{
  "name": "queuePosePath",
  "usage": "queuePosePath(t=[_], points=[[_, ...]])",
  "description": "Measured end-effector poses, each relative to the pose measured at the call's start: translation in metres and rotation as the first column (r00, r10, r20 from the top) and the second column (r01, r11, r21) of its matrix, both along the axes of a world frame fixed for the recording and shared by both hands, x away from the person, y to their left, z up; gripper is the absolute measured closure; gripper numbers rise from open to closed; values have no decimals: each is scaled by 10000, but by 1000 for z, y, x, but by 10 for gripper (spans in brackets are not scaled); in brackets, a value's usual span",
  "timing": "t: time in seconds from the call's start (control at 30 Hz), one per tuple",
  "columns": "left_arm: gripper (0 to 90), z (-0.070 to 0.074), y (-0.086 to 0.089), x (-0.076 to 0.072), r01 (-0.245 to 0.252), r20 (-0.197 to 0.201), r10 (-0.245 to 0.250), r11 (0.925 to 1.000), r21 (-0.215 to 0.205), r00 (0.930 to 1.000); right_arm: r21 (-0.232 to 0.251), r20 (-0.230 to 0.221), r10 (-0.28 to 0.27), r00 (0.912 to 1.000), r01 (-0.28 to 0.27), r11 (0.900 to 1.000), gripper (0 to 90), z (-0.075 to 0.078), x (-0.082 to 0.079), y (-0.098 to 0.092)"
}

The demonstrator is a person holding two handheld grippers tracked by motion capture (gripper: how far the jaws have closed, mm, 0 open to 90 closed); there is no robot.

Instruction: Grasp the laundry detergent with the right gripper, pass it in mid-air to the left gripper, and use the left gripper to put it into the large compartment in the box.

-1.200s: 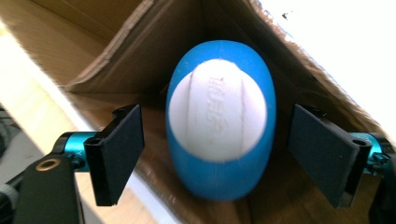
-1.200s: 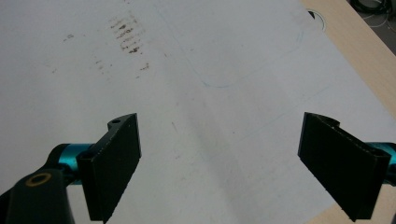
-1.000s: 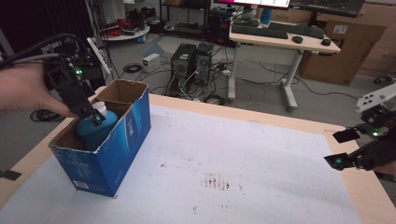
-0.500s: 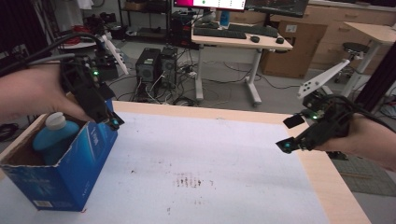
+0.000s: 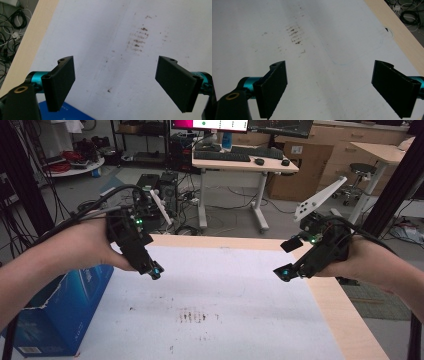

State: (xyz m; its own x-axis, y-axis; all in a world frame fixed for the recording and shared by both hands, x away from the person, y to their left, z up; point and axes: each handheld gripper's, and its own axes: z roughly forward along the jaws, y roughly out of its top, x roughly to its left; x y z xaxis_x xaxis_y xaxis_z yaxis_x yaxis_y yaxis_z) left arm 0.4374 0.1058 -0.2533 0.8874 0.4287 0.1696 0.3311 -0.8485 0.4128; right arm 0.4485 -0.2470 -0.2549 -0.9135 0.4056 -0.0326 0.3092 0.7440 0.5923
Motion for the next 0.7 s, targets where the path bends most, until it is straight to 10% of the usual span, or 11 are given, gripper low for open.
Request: queuePosePath(t=[0.7], points=[[164,-13,-2,5,-49,-200,50,10000,72,9998,-107,-156,175,9997,-176,9998,125,-6,6,5]])
